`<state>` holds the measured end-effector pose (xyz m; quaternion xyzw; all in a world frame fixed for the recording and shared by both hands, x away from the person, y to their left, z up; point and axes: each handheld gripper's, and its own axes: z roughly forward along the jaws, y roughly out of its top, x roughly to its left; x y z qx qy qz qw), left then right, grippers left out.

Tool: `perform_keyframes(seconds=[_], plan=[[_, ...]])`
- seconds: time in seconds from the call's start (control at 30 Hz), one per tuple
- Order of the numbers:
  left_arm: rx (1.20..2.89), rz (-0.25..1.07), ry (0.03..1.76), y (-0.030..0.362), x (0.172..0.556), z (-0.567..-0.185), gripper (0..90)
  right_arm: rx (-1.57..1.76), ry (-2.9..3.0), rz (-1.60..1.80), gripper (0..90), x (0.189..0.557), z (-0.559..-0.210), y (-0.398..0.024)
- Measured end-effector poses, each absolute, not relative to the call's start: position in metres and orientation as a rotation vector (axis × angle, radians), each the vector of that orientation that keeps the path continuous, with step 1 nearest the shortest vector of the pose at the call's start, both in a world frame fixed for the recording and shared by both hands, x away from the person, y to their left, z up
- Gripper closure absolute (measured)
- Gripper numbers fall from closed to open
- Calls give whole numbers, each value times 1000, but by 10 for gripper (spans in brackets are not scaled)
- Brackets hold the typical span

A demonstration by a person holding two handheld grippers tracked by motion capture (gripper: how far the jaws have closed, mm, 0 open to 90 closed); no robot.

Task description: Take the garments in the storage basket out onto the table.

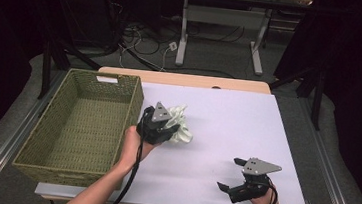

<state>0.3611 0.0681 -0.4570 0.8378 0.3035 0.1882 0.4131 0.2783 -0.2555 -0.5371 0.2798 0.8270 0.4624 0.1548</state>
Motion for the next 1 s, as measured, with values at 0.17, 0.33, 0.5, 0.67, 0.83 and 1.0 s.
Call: perform_keyframes(seconds=[0.17,0.33,0.5,0.67,0.83,1.0], plan=[[2128,462,758,58,360,-470,702,798,2369,1324,0,279,-537,-256],[2147,462,767,55,364,-482,701,796,2368,1325,0,278,-537,-256],[2144,469,775,53,367,-491,701,800,2369,1330,0,278,-537,-256],[2135,480,769,50,366,-500,700,796,2371,1328,0,278,-537,-256],[2140,478,787,49,369,-511,698,785,2371,1325,0,279,-539,-256],[2158,474,802,47,372,-524,696,783,2376,1319,0,279,-538,-255]])
